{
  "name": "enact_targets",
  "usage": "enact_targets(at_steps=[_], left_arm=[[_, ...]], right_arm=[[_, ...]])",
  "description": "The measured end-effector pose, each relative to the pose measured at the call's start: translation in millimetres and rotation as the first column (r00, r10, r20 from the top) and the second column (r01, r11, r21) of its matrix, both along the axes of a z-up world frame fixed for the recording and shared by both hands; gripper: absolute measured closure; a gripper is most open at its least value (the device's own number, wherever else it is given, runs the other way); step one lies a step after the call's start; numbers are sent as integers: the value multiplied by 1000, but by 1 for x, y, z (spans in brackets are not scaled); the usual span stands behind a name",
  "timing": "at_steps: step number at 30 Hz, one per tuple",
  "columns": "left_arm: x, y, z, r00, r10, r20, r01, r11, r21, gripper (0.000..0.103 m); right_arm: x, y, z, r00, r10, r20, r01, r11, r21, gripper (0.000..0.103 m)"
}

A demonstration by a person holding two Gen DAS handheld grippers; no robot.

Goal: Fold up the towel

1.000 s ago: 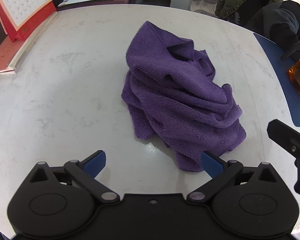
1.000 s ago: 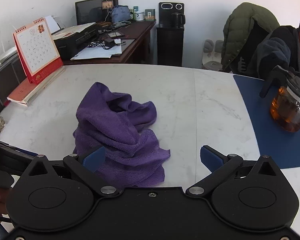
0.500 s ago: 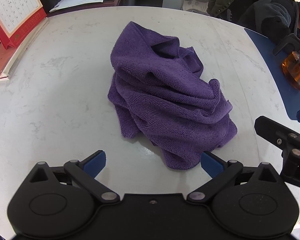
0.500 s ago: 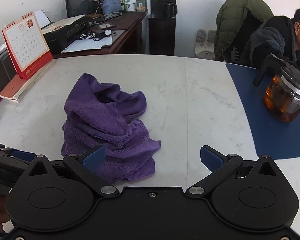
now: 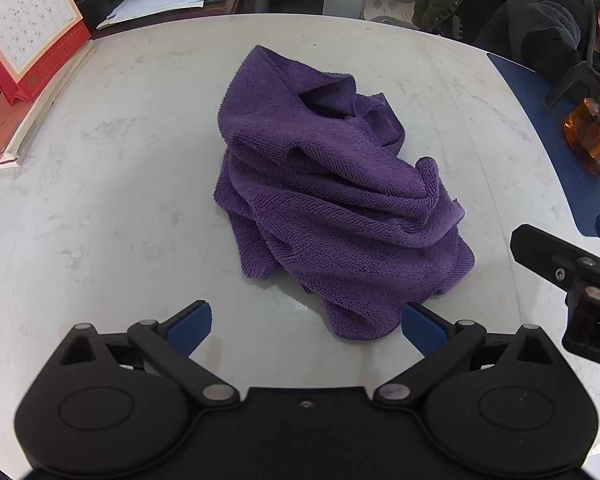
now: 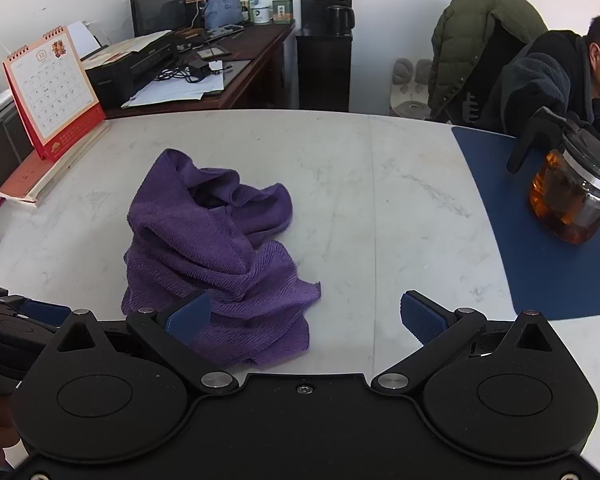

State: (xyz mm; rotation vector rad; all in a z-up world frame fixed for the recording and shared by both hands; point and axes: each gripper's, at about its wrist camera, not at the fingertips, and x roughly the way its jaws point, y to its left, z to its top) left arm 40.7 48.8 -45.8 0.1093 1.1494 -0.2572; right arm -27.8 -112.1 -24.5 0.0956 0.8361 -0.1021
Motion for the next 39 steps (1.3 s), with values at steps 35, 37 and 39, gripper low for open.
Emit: enact_targets(at_steps=[35,37,39], left_arm=[[3,17,-9,999,36,-9,-36,999,7,1],[6,25,-14,999,50,-7,-50,999,12,1],[10,32,-16,998,66,-11,-66,998,9,1]], right_arm=[[2,6,-4,1000,-1,-6,1,1000,-21,0],[3,1,-3,1000,-5,19,5,1000,-27,0],[4,-5,-3,998,13,54,-11,999,-34,0]])
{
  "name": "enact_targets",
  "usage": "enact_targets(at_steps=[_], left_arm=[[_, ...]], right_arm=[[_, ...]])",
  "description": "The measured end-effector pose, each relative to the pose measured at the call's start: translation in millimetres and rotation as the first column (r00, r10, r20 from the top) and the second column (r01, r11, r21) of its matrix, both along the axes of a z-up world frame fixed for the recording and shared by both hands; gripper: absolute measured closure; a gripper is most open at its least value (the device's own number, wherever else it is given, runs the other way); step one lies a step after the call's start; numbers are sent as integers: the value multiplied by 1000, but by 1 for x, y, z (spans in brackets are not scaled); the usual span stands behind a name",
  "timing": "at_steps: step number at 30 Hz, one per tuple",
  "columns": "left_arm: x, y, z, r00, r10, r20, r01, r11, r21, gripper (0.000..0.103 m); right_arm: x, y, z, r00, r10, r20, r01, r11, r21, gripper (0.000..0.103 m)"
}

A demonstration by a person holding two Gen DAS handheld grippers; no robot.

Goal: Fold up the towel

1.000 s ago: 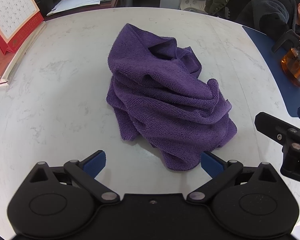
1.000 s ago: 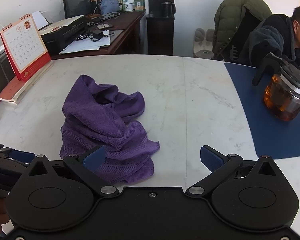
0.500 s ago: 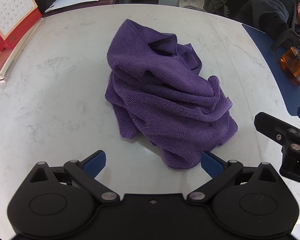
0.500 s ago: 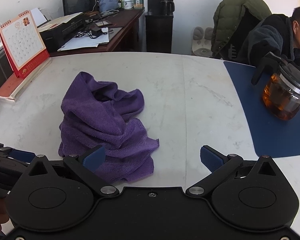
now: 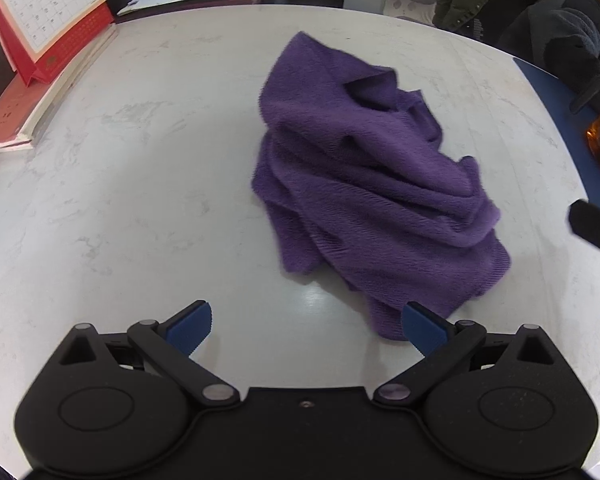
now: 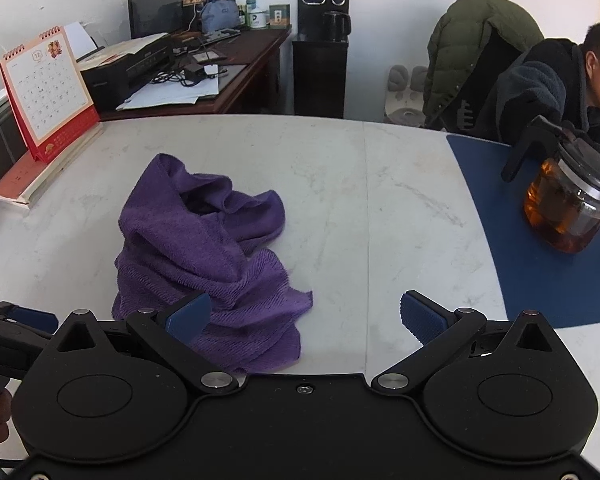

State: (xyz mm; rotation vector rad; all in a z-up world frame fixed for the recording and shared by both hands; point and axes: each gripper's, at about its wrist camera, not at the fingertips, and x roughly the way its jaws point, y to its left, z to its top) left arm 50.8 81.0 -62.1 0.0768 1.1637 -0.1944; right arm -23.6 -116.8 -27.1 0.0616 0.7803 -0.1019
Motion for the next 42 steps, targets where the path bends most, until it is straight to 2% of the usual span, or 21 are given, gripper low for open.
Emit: enact_targets(at_steps=[5,9,14,19,24,26,30,33,36,39,42], left_arm=[[10,14,4,999,23,29,-22,1000,-15,1],[19,19,4,999,27,43,-26,999,-28,1],[33,25,-3,998,45,46,-43,999,-27,1],[47,40,-12,996,53,69,-50,998,-37,1],[58,45,-18,996,3,93,0,999,-39,2],[65,45,-20,996,-11,93,15,999,-43,2],[81,45,-23,996,5,94,-2,999,-41,2],[90,46,-25,996,2,89,3,998,-58,2],[95,45,-26,996,-26,89,33,996,-78,2],[98,43,-28,994,-53,93,64,991,-114,2],[100,40,-29,993,-79,90,93,984,-154,7]], right_arm=[[13,-3,-8,995,95,30,-94,995,-29,0],[29,2,-16,988,149,42,-149,989,-17,0],[55,15,-24,973,229,-24,-231,970,-82,0],[71,12,-27,966,256,-35,-255,967,27,0],[76,5,-30,959,280,-37,-273,951,143,0],[77,5,-33,955,293,-45,-283,946,157,0],[79,12,-37,938,344,-40,-337,933,125,0],[79,15,-38,930,367,-2,-364,922,130,0],[82,15,-39,937,348,38,-350,923,161,0],[83,18,-41,930,362,66,-367,924,103,0],[86,25,-42,913,406,32,-406,914,14,0]])
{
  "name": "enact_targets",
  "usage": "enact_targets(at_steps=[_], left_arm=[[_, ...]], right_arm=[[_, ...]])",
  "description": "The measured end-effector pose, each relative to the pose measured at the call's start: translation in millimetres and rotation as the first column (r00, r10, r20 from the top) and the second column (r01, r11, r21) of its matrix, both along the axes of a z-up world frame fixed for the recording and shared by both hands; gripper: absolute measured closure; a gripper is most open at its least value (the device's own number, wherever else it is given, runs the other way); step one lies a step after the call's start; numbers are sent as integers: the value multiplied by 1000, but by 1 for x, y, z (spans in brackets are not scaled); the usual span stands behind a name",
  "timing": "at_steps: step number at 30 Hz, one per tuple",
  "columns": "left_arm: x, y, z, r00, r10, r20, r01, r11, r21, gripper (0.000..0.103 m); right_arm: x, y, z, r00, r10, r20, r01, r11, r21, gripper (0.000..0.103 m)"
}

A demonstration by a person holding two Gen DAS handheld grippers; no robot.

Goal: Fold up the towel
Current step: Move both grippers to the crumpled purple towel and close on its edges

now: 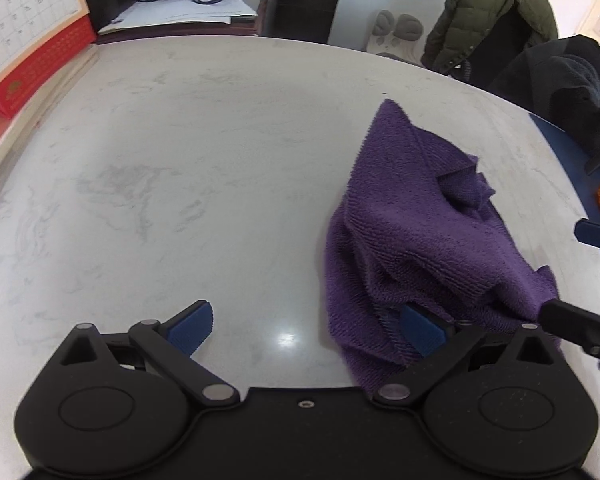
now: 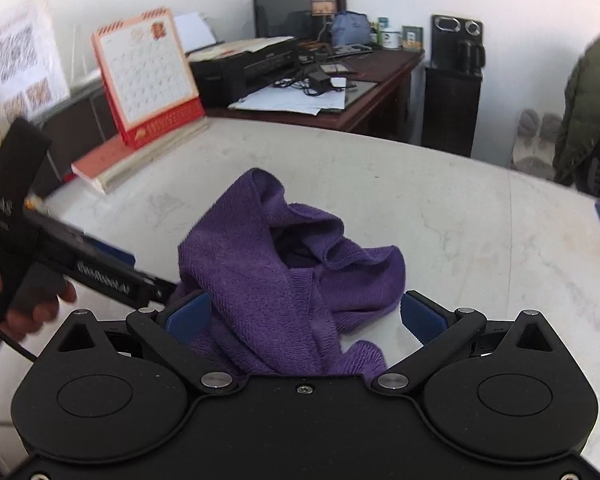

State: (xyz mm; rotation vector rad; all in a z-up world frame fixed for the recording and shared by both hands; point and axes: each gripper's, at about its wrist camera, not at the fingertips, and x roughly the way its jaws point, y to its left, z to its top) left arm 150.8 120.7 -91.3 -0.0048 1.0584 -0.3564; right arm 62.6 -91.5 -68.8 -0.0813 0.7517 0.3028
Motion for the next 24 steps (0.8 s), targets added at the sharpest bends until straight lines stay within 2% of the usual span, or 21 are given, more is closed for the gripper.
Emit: enact_targets(at_steps=[3,8,13,16,20,23,24], left_arm=[[1,-2,-1,999,-32,-6,32,999,-36,12],[4,-4,-3,997,-67,-32,65,994,-85,23],[8,-9,-6,992,-117,-48,110,987,-119,53],[10,-14,-6,988,-145,-45,139,984,-112,63],[12,-14,-7,988,-143,-54,136,984,-119,82],[12,-8,-5,989,-133,-59,123,980,-154,89],[12,-6,-5,989,-132,-60,121,979,-163,90]], right_arm=[[5,2,0,1000,7,-24,-9,999,-42,0],[8,-6,3,998,-16,-53,17,1000,18,0],[8,-10,2,997,-12,-70,14,1000,28,5],[5,-13,2,998,-10,-67,13,999,39,6],[2,-19,3,998,-21,-65,25,997,67,8],[2,-20,6,999,-2,-53,5,997,71,17],[4,-18,7,999,18,-46,-15,997,70,25]])
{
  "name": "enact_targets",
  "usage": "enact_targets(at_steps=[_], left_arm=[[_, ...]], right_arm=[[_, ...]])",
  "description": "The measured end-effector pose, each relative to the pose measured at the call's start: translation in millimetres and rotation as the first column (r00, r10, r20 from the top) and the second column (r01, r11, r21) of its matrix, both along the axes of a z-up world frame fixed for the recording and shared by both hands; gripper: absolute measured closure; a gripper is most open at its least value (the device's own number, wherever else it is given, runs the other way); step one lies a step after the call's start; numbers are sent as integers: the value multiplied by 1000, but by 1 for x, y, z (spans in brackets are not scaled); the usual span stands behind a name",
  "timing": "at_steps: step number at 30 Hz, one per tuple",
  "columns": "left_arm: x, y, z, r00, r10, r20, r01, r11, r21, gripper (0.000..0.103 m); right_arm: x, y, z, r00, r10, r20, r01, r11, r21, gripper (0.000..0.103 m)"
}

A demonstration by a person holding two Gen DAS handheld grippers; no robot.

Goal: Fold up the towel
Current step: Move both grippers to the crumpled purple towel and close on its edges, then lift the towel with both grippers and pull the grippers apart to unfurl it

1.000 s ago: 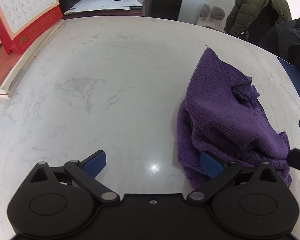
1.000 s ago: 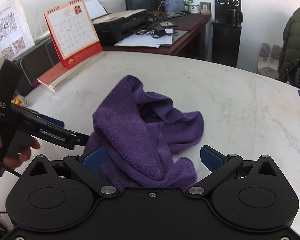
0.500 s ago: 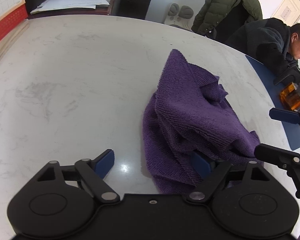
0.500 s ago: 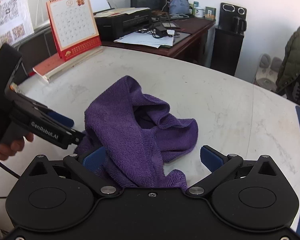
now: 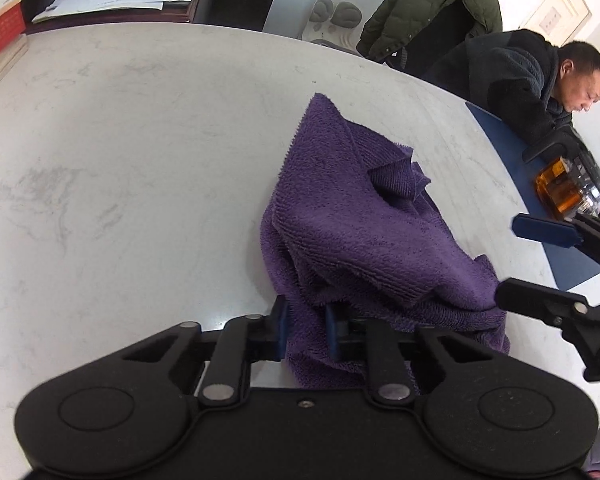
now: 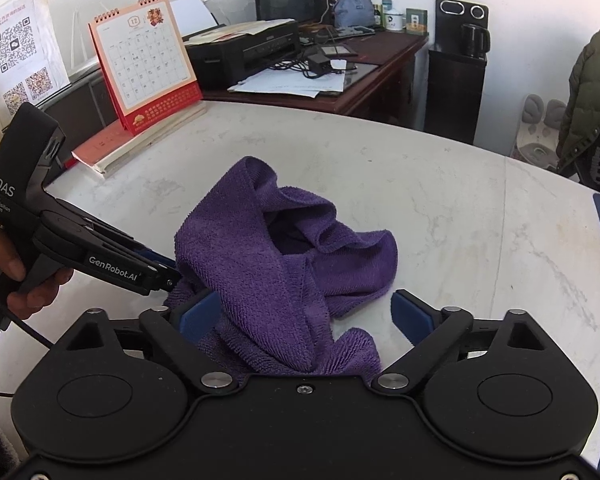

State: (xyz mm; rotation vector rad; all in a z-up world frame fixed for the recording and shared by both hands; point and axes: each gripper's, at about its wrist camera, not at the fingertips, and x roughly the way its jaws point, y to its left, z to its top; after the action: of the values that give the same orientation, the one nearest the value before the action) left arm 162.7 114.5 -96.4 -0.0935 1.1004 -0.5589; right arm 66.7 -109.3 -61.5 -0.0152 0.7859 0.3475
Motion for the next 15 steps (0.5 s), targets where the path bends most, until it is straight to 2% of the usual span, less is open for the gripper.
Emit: enact_targets(at_steps=[4,6,10,12,15], left_arm=[[-2,4,0,1000,3,-9,-3,1000,-16,91],[-1,3,-1,1000,4,-16,-4,1000,-1,91],[0,-1,0,1000,-1,-15,2,1000,22,91],[0,-1,-1,1000,-8,-10,8,999,32,91],[-1,-1,-2,1000,-16,0,16,999,40,91]], right_arm=[[12,14,3,995,103,15,-102,993,-62,48],[22,29,1,981,194,14,-190,973,-133,53],[29,55,-5,942,335,-23,-333,920,-206,53],[34,64,-16,926,369,-73,-376,896,-237,52],[41,65,-25,931,348,-108,-364,908,-206,53]])
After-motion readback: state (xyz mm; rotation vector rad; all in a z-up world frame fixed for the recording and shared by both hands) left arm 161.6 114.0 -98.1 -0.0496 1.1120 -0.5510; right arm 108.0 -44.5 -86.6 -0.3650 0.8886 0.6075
